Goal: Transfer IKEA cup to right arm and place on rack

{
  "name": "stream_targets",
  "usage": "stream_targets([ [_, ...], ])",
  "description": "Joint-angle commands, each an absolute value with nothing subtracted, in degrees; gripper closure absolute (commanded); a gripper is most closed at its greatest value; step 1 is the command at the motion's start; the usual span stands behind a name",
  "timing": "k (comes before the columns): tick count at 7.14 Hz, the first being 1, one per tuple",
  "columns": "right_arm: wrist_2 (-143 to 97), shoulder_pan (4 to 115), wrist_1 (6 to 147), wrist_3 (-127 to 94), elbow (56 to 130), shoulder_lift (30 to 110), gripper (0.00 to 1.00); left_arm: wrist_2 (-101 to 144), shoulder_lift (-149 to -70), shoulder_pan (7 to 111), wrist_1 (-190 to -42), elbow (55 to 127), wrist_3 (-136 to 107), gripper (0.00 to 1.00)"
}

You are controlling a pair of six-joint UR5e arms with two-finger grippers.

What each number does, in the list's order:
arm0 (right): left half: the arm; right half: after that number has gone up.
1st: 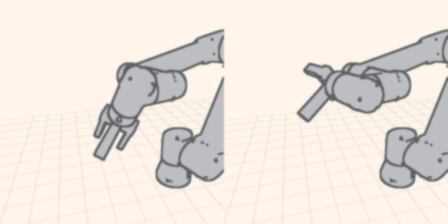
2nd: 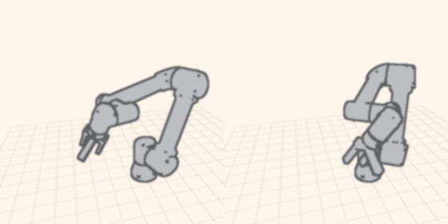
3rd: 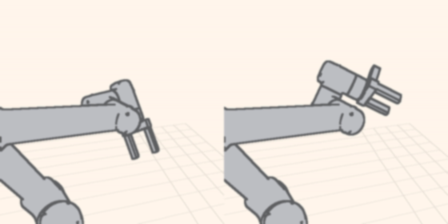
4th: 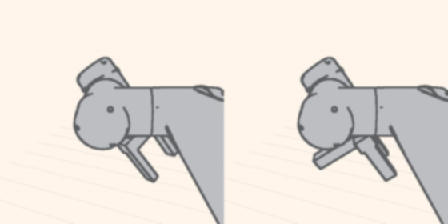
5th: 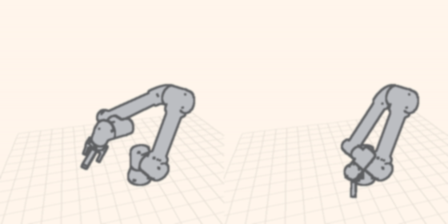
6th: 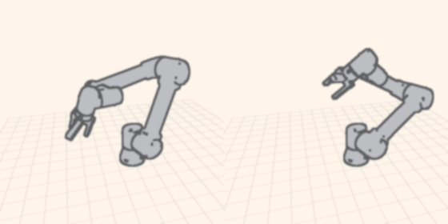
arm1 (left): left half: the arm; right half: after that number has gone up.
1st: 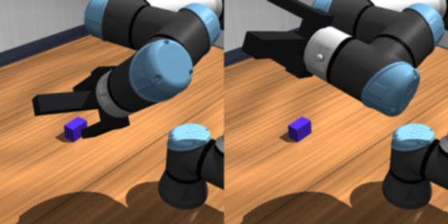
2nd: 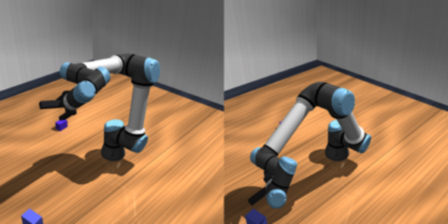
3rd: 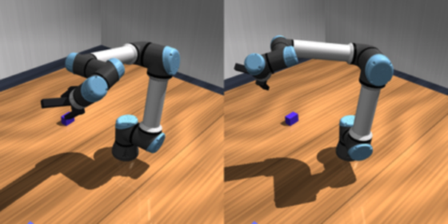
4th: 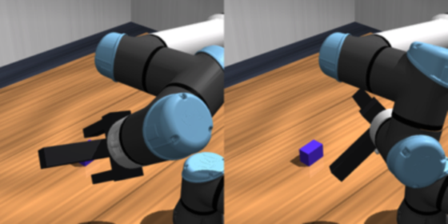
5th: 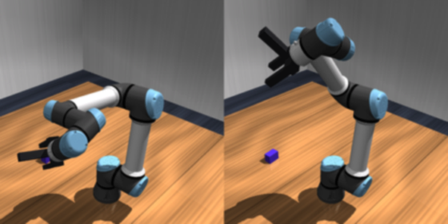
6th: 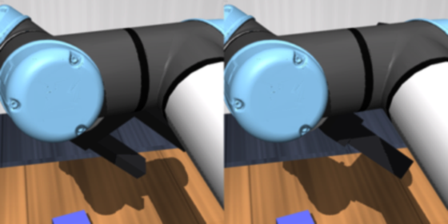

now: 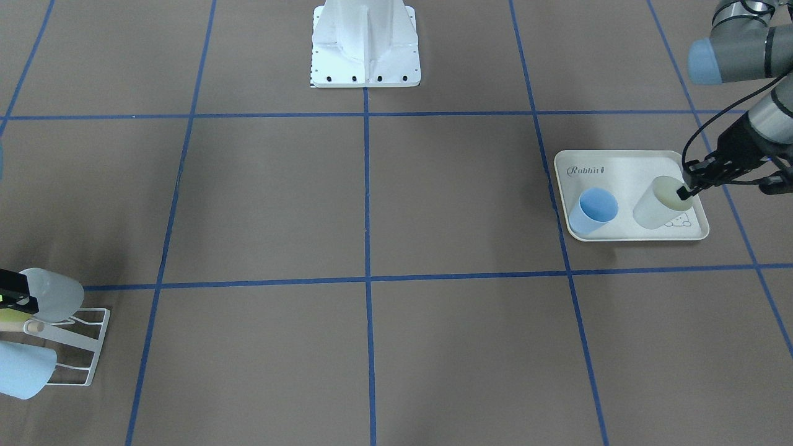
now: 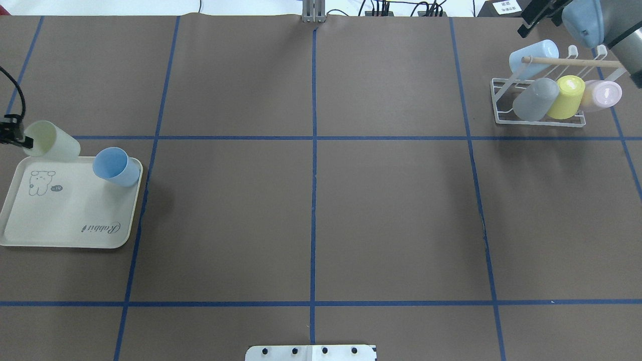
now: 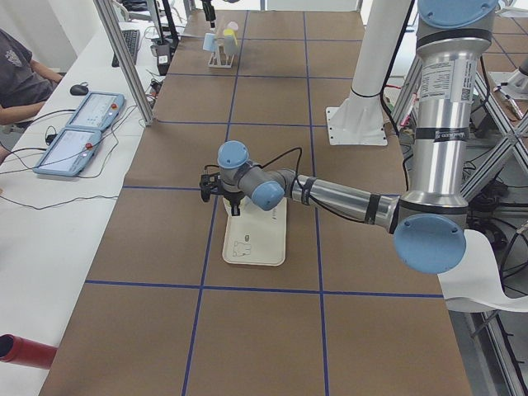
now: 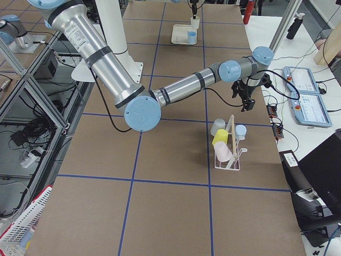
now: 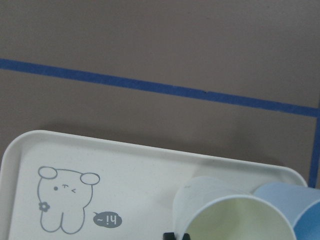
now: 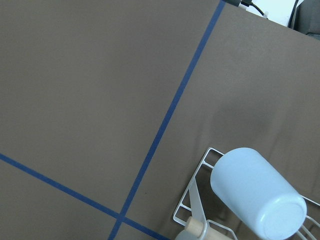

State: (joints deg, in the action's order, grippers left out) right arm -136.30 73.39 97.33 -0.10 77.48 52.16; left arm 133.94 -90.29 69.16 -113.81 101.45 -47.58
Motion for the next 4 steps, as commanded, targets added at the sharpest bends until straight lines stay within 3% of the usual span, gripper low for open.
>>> stream_targets([
  [1,-137.63,72.69,97.12,-4.97,81.62,52.47,0.01,138.5,-90.43,74.0,-105.96,109.81,-47.27,1.0],
  [4,-137.2,66.55,96.94,-28.05,101.1,57.64,0.01,139.3,-96.56,72.78,-107.13,117.59,-65.08,1.0],
])
